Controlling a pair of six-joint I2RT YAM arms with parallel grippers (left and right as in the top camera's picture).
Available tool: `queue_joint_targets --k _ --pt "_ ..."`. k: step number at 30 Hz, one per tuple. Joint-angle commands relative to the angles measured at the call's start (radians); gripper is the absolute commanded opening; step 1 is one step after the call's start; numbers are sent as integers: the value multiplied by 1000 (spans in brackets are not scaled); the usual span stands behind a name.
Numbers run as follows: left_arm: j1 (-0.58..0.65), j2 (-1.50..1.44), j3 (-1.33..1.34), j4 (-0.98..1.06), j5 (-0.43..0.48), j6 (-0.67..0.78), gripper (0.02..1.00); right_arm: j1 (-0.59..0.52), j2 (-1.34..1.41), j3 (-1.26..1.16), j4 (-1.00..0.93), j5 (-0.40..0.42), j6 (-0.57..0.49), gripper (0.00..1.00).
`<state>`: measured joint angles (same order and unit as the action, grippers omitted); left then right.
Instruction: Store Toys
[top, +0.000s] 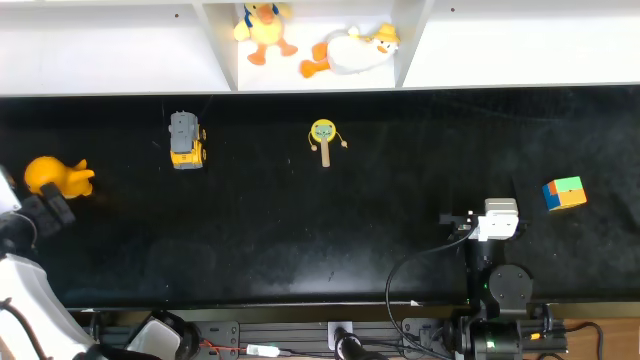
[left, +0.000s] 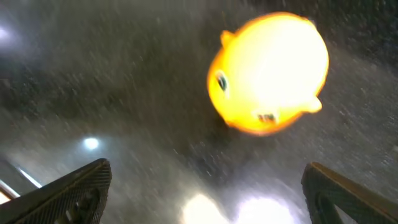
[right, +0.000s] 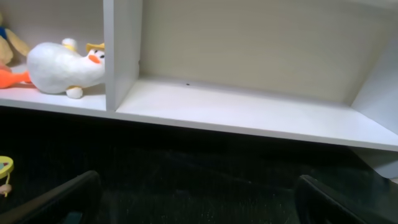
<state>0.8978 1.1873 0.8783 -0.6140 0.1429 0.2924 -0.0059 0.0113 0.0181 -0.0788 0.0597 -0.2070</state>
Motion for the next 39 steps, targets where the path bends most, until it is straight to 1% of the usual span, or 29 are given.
queue_joint_targets --k 1,6,11,15,18,20,21,23,24,25,27,29,33,34,39 --pt "-2 94 44 64 61 125 998 -2 -6 -13 6 5 1 996" --pt "-34 198 96 70 110 187 996 -2 -6 -13 6 5 1 996" --pt "-84 264 129 98 110 236 998 -2 -6 -13 6 5 1 996" --pt "-109 282 131 121 76 238 998 -2 -6 -13 6 5 1 996" --pt "-113 283 131 114 73 238 993 -2 -6 -13 6 5 1 996" --pt "-113 283 131 105 72 238 925 -2 -6 -13 6 5 1 996" --pt "-113 283 131 99 70 238 858 -2 -6 -13 6 5 1 996" --pt "-113 283 131 93 65 238 689 -2 -6 -13 6 5 1 996" --pt "-113 283 131 93 65 238 544 -2 -6 -13 6 5 1 996" --pt "-113 283 131 93 65 238 478 -2 -6 -13 6 5 1 996" --pt "-113 283 131 93 65 238 367 -2 -6 -13 6 5 1 993" --pt "-113 279 131 93 65 238 312 -2 -6 -13 6 5 1 996" --pt "-123 253 134 99 66 226 75 -2 -6 -13 6 5 1 993" --pt "-130 245 140 96 66 213 36 -2 -6 -13 6 5 1 996" --pt "-185 233 210 79 66 112 36 -2 -6 -13 6 5 1 996"
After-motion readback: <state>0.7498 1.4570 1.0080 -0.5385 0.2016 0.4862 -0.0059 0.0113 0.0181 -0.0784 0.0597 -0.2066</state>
